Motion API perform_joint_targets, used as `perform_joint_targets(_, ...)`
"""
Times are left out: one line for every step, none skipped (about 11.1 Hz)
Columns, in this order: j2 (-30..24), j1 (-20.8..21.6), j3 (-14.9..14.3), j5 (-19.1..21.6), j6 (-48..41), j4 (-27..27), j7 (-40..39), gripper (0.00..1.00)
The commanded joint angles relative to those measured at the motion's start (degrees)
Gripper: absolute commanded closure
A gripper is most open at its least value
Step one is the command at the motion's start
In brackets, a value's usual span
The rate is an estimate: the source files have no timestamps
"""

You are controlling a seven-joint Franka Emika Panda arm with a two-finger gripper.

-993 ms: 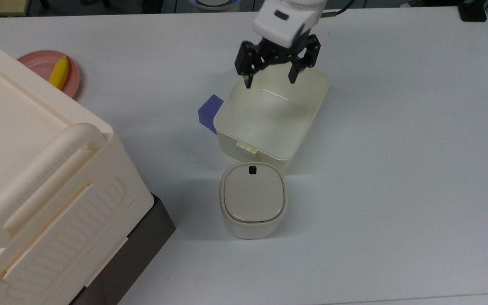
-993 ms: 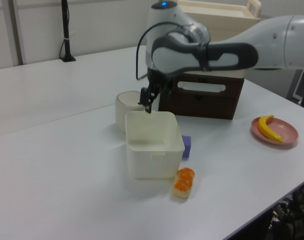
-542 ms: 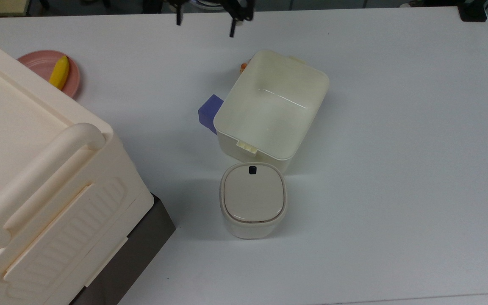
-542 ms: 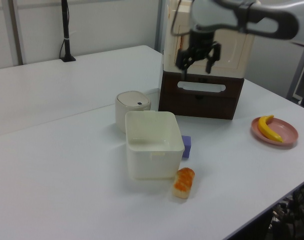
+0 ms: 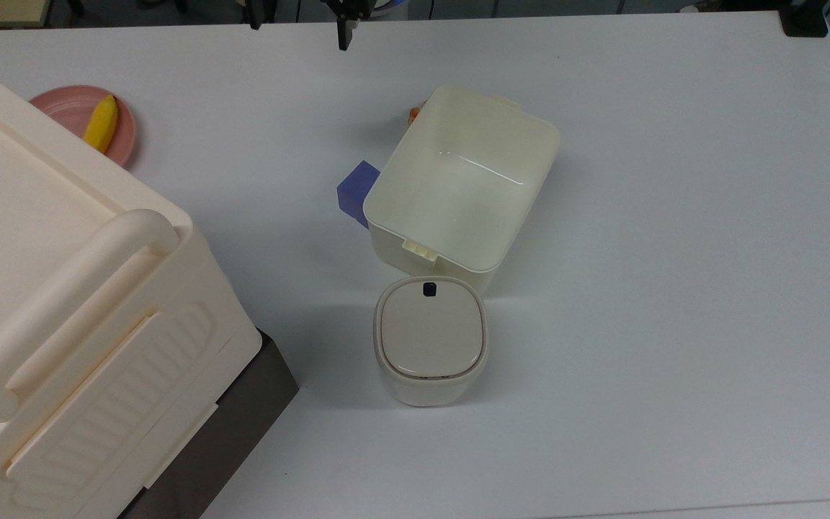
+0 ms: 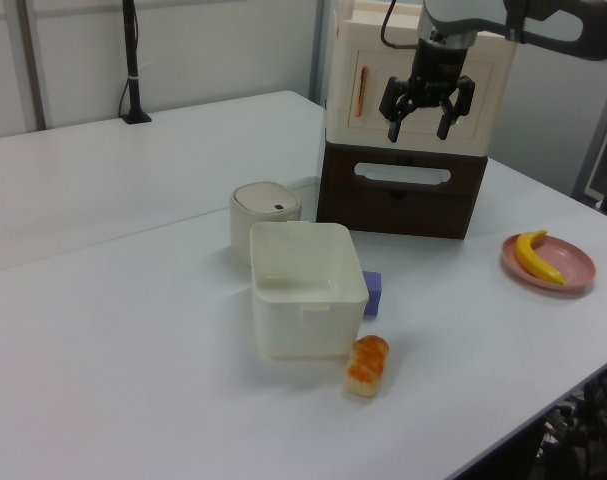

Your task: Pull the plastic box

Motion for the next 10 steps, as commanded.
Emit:
perform_joint_targets(-1.24, -2.08, 0.52, 4.64, -1.55, 0.24, -5.60, 0.00)
perform_joint_targets(-1.15, -2.08, 0.87, 4.82, -1.38, 0.24, -7.11, 0.00)
perform_joint_targets(-1.07, -2.00, 0.96, 4.83, -1.38, 0.24, -7.39, 0.00)
perform_joint_targets(-1.07, -1.91, 1.22, 4.83, -1.38, 0.24, -8.09, 0.00)
perform_joint_targets(-0.89, -2.08, 2.18, 4.83, -1.38, 0.24, -9.40, 0.00)
perform_joint_targets(-0.80, -2.00, 2.28, 4.83, -1.29, 0.24, -9.85, 0.00)
perform_joint_targets(-0.80, -1.91, 2.28, 4.83, -1.29, 0.24, -9.77, 0.00)
perform_joint_targets(-0.80, -1.91, 2.28, 4.83, -1.29, 0.24, -9.76, 0.00)
perform_joint_targets(-0.80, -1.91, 2.37, 4.83, -1.29, 0.24, -9.85, 0.00)
perform_joint_targets(-0.80, -2.00, 2.28, 4.91, -1.29, 0.24, -9.85, 0.00)
